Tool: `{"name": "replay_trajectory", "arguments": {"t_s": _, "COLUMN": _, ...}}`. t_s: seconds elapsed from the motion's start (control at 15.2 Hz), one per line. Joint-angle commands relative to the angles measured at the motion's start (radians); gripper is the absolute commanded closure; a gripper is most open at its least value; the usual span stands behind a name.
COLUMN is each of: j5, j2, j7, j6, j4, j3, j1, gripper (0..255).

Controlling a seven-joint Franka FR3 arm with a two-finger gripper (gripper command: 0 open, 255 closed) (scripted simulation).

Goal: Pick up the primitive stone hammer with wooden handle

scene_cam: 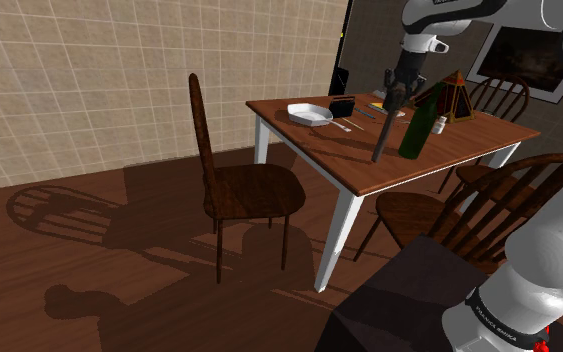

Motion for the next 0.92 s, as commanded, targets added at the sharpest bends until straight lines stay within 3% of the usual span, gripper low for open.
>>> {"name": "replay_trajectory", "arguments": {"t_s": 0.0, "j5": 0.0, "j2": 0.002, "j7": -0.001, "j6": -0.025, "j4": 0.027, "j3": 0.0, "j1": 0.0, "gripper": 255}}
{"name": "replay_trajectory", "arguments": {"t_s": 0.86, "j5": 0.004, "j2": 0.034, "j7": -0.009, "j6": -0.187, "j4": 0.221, "j3": -0.001, "j1": -0.002, "gripper": 255}}
